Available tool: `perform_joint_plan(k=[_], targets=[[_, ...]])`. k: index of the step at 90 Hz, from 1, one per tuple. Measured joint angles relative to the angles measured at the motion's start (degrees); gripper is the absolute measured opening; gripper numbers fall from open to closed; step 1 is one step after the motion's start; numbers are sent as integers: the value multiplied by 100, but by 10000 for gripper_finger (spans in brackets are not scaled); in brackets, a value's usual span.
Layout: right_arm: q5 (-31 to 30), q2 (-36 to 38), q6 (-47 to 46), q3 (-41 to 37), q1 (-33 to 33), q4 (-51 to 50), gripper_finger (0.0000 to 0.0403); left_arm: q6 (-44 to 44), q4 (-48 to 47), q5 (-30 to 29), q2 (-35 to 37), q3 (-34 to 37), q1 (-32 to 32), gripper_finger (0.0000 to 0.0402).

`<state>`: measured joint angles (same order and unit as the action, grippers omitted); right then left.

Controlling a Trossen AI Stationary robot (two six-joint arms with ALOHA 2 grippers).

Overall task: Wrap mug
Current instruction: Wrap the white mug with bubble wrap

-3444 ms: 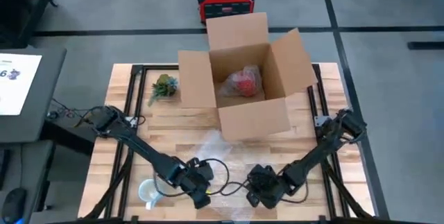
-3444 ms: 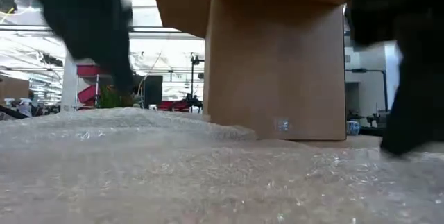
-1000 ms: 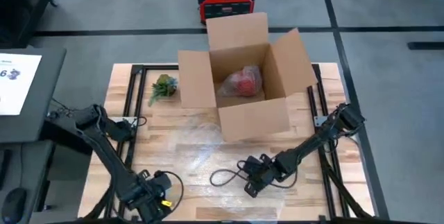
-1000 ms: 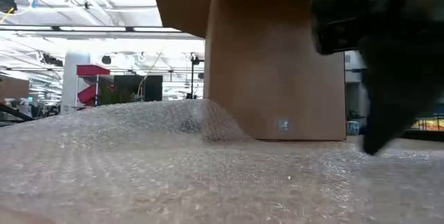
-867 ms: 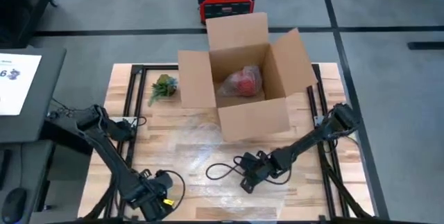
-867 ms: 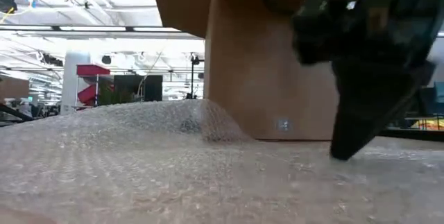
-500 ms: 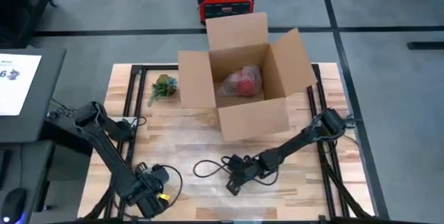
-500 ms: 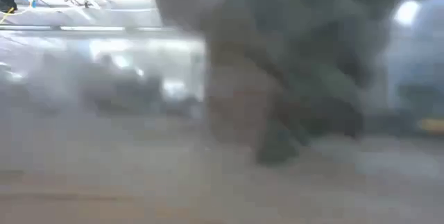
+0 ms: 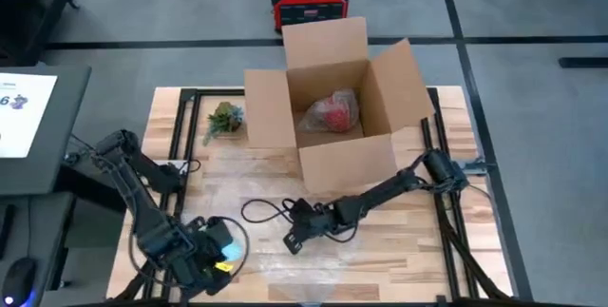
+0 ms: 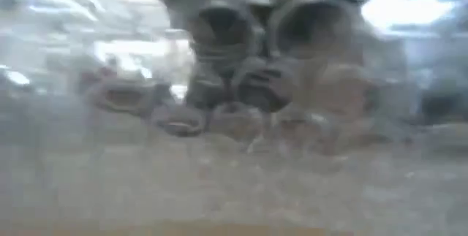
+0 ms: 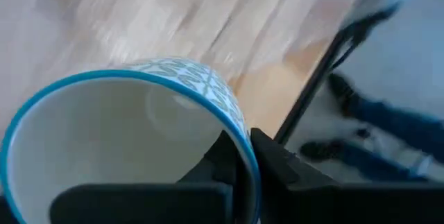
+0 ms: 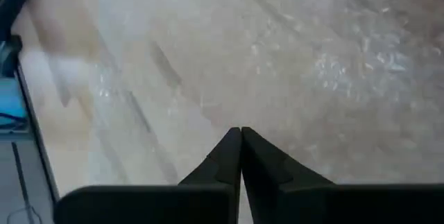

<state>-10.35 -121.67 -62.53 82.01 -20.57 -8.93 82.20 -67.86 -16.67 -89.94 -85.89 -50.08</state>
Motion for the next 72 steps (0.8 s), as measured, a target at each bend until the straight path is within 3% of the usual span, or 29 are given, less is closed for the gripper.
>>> perform_joint_plan(k=[26,36,53,72], targets=[[574,939,-900,61,-641,-1189,0,-1559,647,71,-493,2,1148,0],[550,1400,-1281,53,-1059,-2000,0,-2194,1004,528,-749,2,1594,0],[11,1986,-2134,62,-1797,-3308,0,-2880,963,753,-1250,-236,2100,0],[-723,2243,-3262,62,-2429,-4115,0,-3465,684,746,-1712,-321,2221,0]])
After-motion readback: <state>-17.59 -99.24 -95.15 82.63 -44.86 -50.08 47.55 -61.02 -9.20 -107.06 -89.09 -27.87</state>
